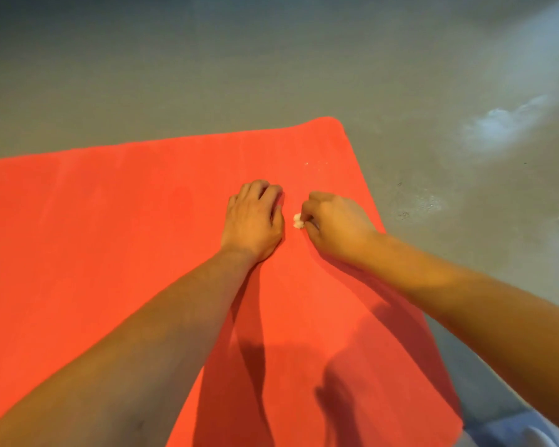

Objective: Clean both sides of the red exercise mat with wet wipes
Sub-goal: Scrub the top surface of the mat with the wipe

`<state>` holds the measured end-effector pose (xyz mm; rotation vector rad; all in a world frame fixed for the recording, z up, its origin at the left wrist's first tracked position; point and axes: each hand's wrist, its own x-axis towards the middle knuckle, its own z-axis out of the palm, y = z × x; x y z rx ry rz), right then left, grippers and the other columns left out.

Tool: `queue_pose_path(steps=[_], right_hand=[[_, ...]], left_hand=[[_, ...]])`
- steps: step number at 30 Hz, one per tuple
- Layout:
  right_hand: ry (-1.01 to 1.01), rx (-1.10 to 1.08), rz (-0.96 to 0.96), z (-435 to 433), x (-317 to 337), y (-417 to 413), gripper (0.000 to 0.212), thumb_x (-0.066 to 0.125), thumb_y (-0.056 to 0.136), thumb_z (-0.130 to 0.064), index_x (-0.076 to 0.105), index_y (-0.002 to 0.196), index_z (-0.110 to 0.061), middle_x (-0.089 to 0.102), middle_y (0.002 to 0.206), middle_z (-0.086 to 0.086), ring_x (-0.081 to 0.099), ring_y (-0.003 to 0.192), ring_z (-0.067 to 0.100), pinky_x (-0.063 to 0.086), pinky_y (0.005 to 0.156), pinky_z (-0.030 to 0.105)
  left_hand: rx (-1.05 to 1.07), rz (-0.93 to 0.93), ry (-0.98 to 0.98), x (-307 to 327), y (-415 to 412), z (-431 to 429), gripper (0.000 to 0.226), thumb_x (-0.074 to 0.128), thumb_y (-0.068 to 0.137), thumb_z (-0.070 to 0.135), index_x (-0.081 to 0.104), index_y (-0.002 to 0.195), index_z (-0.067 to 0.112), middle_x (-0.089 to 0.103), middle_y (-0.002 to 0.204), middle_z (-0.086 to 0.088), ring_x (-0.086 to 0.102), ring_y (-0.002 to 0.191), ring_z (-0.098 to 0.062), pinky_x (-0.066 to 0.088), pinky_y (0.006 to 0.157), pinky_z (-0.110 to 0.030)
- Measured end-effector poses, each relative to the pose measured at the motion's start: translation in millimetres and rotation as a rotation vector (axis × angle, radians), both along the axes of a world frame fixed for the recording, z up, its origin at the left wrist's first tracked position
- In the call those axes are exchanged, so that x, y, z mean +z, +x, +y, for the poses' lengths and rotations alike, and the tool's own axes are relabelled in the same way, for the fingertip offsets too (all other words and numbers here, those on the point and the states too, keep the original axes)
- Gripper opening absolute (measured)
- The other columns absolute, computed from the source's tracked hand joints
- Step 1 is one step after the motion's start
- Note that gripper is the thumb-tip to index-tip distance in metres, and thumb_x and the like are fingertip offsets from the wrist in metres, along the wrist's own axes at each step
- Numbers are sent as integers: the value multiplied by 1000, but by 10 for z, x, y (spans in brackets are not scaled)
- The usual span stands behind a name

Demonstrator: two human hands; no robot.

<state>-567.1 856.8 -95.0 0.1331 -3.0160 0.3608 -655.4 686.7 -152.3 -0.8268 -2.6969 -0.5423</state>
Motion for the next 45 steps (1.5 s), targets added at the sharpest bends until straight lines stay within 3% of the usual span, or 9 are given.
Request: queue_pose_path(steps=[5, 13, 15, 19, 25, 31, 38, 42, 45], right_hand=[[-41, 52, 18, -48, -83, 529, 11, 58, 89, -19, 68, 91, -22, 56, 90, -4, 59, 86, 24, 49, 66, 40], [53, -155, -47, 29, -15, -368, 17, 57, 90, -16, 70, 101, -12, 63, 105, 9, 64, 94, 36, 43, 67, 37], [50, -107, -43, -7, 22, -164, 15, 57, 90, -16, 69, 99, -14, 62, 102, 8, 64, 92, 35, 39, 64, 36], [17, 61, -46, -91, 97, 587, 14, 55, 89, -20, 67, 95, -17, 60, 98, 3, 63, 88, 30, 44, 63, 38], [114, 31, -116, -193, 185, 649, 18, 55, 90, -20, 67, 102, -16, 62, 104, 6, 63, 94, 31, 32, 63, 33], [178, -67, -113, -261, 190, 358, 22, 54, 95, -19, 67, 112, -11, 62, 112, 10, 64, 103, 33, 39, 69, 35], [88, 12, -140, -438, 195, 1238, 15, 56, 92, -16, 63, 105, -12, 60, 108, 8, 63, 99, 31, 46, 70, 38], [106, 183, -201, -531, 216, 1975, 14, 57, 91, -20, 63, 101, -13, 59, 103, 8, 62, 92, 32, 49, 69, 41], [131, 197, -249, -529, 270, 2012, 12, 58, 89, -19, 64, 99, -16, 60, 103, 6, 63, 93, 30, 44, 66, 37]], left_hand=[[-16, 2, 6, 7, -25, -2, 29, 55, 94, 28, 63, 121, 26, 57, 120, 1, 53, 114, -26, 47, 87, -46], [-41, 3, 9, -14, -48, -7, 20, 57, 94, 28, 65, 112, 28, 57, 117, 3, 53, 109, -25, 46, 85, -45], [-40, 5, 4, -12, -40, -12, 22, 58, 93, 28, 66, 113, 29, 56, 117, 3, 53, 110, -25, 46, 85, -45], [-88, 43, -3, 4, -22, -8, 23, 56, 94, 26, 67, 114, 26, 54, 111, -1, 52, 105, -28, 45, 83, -45], [-118, 57, -124, 61, 43, 10, 24, 48, 98, 27, 68, 108, 18, 57, 104, -7, 53, 96, -33, 49, 75, -51], [-159, 15, -310, 288, 342, -94, 28, 50, 102, 25, 69, 120, 16, 59, 105, -11, 57, 98, -37, 50, 71, -46], [-63, -160, -447, 547, 936, -79, 44, 45, 98, 24, 58, 138, 11, 56, 126, -11, 55, 116, -34, 50, 87, -45], [-75, -188, -451, 594, 1235, -212, 46, 50, 94, 30, 59, 134, 11, 56, 126, -11, 55, 117, -33, 51, 89, -43], [-99, -253, -488, 653, 1431, -340, 52, 53, 89, 42, 59, 133, 14, 55, 129, -9, 55, 120, -33, 52, 95, -43]])
